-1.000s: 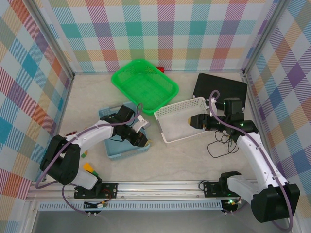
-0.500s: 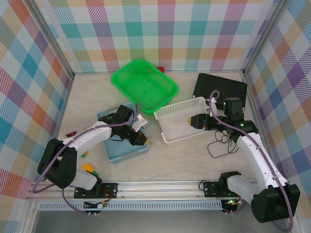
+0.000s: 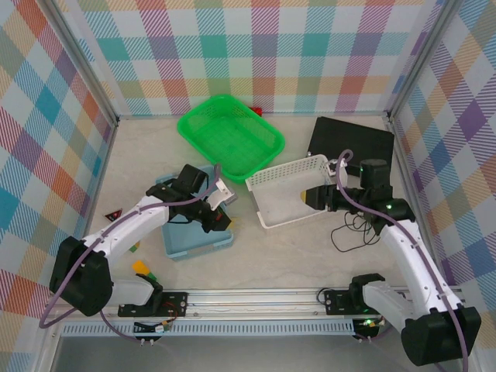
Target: Untangle the cables
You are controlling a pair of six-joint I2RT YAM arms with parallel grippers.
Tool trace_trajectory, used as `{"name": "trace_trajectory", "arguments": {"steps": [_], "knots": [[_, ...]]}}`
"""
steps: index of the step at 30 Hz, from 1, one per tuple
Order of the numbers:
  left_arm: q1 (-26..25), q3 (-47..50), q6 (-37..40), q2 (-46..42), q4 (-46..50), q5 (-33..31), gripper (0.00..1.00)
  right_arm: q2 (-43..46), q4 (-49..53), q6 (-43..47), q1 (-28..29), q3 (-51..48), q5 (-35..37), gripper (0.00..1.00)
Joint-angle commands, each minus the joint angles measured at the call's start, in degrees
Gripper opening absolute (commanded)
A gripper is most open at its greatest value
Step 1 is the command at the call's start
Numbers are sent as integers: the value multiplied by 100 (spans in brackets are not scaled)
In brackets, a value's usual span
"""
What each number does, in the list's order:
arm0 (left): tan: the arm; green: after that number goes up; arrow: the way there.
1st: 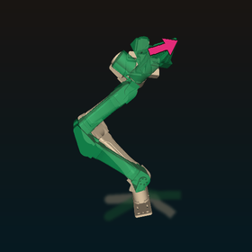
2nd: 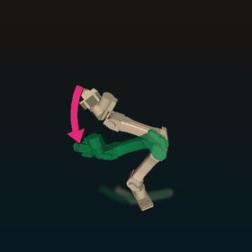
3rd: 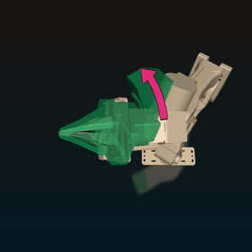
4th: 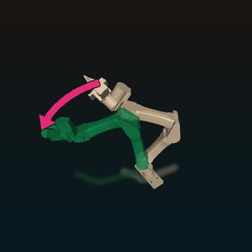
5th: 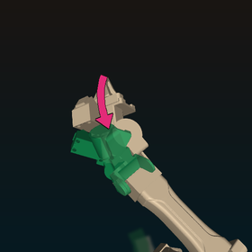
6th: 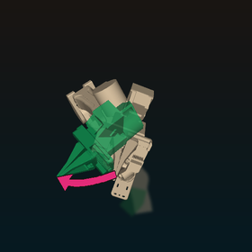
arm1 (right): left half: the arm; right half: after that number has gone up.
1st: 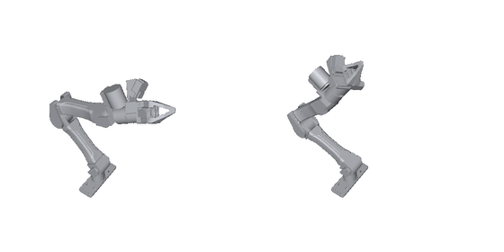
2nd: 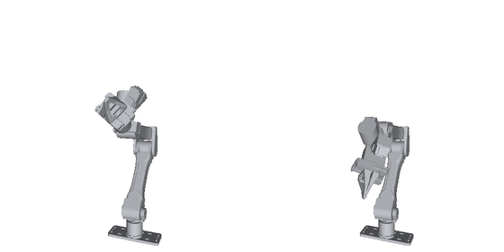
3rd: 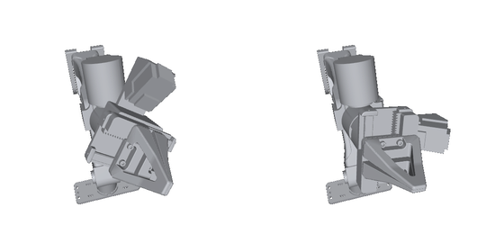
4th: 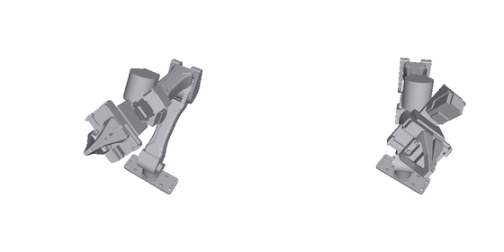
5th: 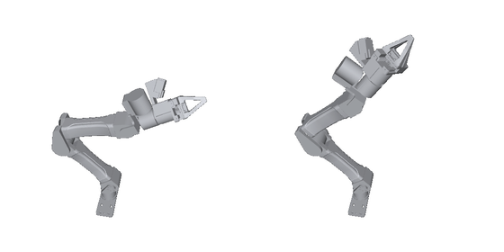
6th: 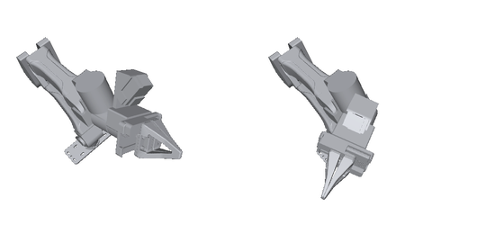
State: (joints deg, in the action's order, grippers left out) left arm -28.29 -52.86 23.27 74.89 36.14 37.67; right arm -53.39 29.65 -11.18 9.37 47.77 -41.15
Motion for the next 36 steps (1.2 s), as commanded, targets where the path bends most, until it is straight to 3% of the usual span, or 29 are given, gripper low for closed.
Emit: {"name": "trace_trajectory", "arguments": {"steps": [1,20,30,36], "knots": [[44,-239,152,-99,186,194,0,251,-309,239,38,-175,-288,55],[48,-1209,-195,-134,-12,485,0,763,-381,399,39,-506,-739,58],[46,-1244,-1002,-593,-729,670,0,685,-1663,-253,95,-857,-1359,60],[49,-1339,-1269,-750,-828,812,0,273,-2526,-244,617,-857,-1390,61]]}}
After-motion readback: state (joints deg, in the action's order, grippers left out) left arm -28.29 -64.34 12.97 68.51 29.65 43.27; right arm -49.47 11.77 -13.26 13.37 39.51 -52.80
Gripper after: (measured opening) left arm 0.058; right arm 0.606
